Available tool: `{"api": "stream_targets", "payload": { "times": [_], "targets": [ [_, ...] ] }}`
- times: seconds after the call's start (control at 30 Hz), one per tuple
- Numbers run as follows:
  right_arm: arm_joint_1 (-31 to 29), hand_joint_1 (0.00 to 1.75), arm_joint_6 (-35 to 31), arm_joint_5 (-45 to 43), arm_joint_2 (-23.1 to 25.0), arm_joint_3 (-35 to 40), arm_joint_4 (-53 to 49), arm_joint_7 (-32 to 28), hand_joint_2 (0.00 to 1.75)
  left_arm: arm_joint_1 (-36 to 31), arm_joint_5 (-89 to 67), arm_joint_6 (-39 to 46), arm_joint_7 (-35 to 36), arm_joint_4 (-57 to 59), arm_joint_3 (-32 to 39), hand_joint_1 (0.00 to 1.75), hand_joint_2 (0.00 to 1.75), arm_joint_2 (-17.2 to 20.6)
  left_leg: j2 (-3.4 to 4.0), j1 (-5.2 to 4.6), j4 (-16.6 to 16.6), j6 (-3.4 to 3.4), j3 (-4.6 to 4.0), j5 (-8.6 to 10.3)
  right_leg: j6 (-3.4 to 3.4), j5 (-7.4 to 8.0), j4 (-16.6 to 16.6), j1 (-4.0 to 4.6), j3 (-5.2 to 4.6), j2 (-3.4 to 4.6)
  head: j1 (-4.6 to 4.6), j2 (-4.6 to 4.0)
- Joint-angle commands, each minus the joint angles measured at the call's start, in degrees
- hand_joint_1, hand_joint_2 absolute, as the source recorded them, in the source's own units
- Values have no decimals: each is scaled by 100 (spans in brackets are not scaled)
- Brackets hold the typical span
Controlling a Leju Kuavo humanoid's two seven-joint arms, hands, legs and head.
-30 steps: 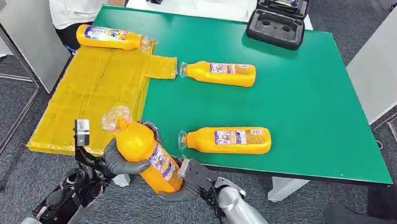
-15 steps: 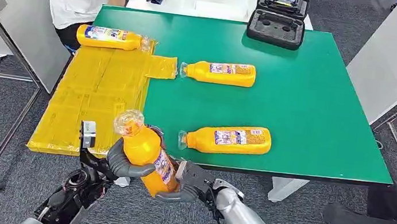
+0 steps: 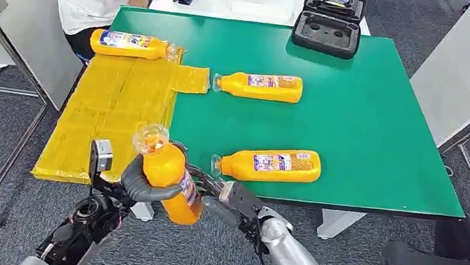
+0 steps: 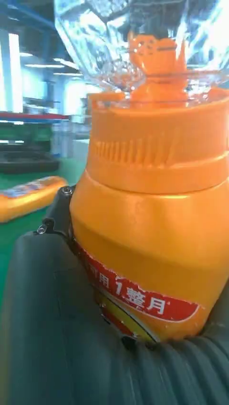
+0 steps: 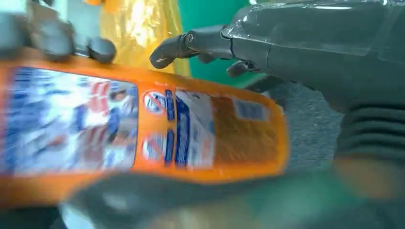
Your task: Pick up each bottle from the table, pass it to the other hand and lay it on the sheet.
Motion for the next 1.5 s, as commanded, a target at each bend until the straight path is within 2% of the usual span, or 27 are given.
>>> {"api": "stream_targets", "payload": {
  "times": [0.03,0.2,0.57,0.73,0.8,1.0,1.13,1.5],
  "targets": [
    [388,0,80,-59,-428,-344,-1152,28,0,-638,-291,517,73,153,898,175,175,441,-8,13,7,-12,-1,-2,-12,-2,0,13,5,-9,-2,0],
    [558,0,14,90,-385,-514,-1350,38,0,-925,-465,776,90,230,1365,175,175,573,-1,19,10,-17,2,-6,-16,-4,3,19,7,-3,0,0],
    [636,0,71,135,-331,-951,-1628,28,0,-968,-1423,1329,121,325,1691,175,175,763,0,5,3,-8,-2,-1,-8,-1,4,4,1,-1,0,0],
    [729,0,246,51,-387,-1183,-1741,28,0,-1200,-2810,1785,380,515,1161,175,175,1159,-4,14,8,-16,5,-5,-16,-6,5,14,10,-6,2,0],
    [713,0,389,-30,-409,-1253,-1757,28,0,-1330,-3127,1541,477,825,949,175,175,1324,-11,11,5,-13,1,0,-12,-3,2,11,7,-12,2,0],
    [550,0,588,-116,-378,-1305,-1648,28,0,-1485,-3665,1572,589,1192,602,175,175,1484,-1,5,2,-8,1,0,-7,-1,3,5,1,-3,0,0],
    [435,0,694,-177,-402,-1334,-1568,28,0,-1863,-4427,1866,902,1364,62,175,175,1797,-4,15,11,-14,1,-4,-13,-4,6,14,6,-6,2,0],
    [298,0,689,-99,-341,-1260,-1169,28,0,-2326,-5573,1865,1442,1462,-748,175,175,2025,-3,5,2,-7,0,0,-6,-1,4,5,3,-3,2,0]
  ]
}}
